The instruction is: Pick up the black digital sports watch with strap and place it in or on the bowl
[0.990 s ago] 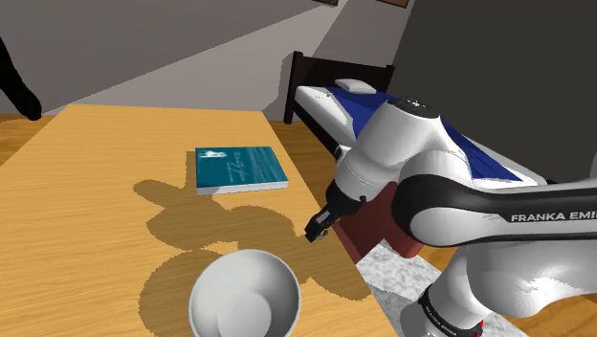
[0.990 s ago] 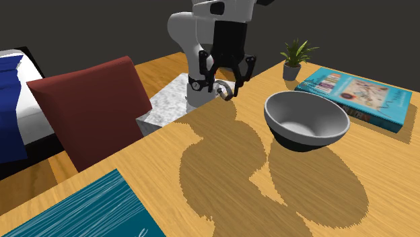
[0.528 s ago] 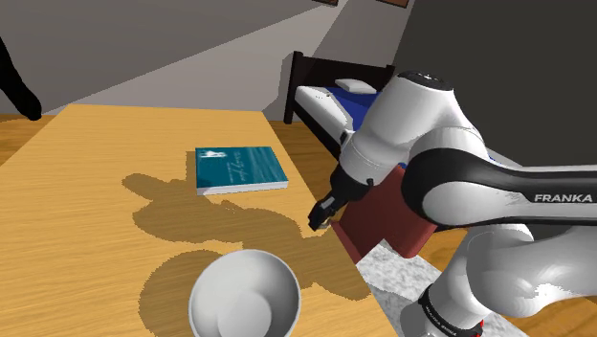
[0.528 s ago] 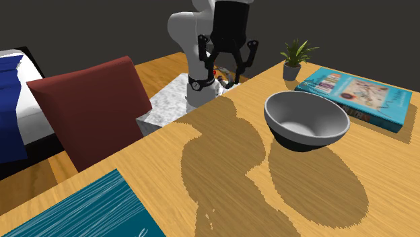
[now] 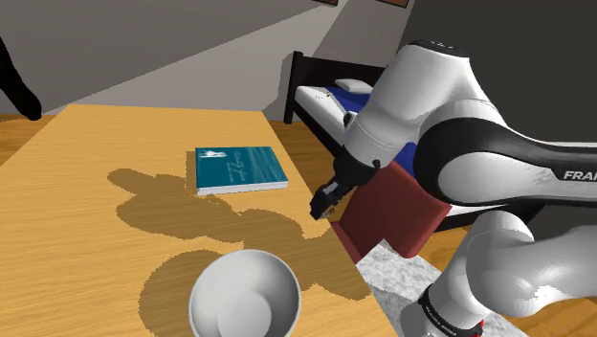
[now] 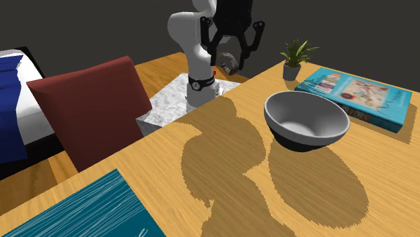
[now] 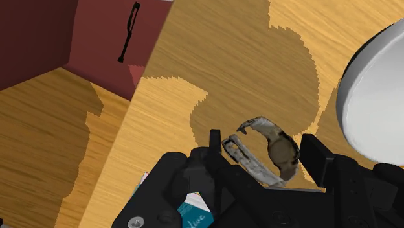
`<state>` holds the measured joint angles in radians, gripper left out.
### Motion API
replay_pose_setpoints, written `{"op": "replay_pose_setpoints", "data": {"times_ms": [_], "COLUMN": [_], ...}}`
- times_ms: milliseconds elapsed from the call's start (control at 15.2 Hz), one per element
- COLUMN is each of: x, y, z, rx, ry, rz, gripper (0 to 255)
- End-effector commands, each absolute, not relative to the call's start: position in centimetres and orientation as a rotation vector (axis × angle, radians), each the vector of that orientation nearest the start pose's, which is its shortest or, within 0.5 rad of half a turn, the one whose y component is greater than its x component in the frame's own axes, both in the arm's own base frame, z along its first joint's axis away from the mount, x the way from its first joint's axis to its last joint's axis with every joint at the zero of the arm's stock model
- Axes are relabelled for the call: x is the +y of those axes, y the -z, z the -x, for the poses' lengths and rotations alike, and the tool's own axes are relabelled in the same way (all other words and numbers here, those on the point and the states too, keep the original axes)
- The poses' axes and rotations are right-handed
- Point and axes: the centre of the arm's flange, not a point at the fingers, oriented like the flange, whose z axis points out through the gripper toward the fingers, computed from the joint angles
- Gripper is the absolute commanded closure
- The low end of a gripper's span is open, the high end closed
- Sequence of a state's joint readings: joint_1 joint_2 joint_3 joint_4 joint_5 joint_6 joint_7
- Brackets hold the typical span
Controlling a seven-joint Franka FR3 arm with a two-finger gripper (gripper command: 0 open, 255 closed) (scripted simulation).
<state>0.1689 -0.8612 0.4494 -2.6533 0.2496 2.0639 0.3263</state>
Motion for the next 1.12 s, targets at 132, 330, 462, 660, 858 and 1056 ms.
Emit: {"op": "replay_pose_setpoints", "data": {"times_ms": [132,330,462,660,858,1056], "x": [25.7,29.6,32.3,36.2,40.2,41.1], "y": [-49.2,-49.3,-49.3,-49.4,-49.5,-48.4], "z": [-25.9,-25.5,-25.3,-25.0,-24.7,-24.6], "rx": [-0.141,-0.141,-0.141,-0.141,-0.141,-0.141], "ry": [0.395,0.395,0.395,0.395,0.395,0.395], "rz": [3.118,3.118,3.118,3.118,3.118,3.118], "gripper": [255,255,255,255,255,255]}}
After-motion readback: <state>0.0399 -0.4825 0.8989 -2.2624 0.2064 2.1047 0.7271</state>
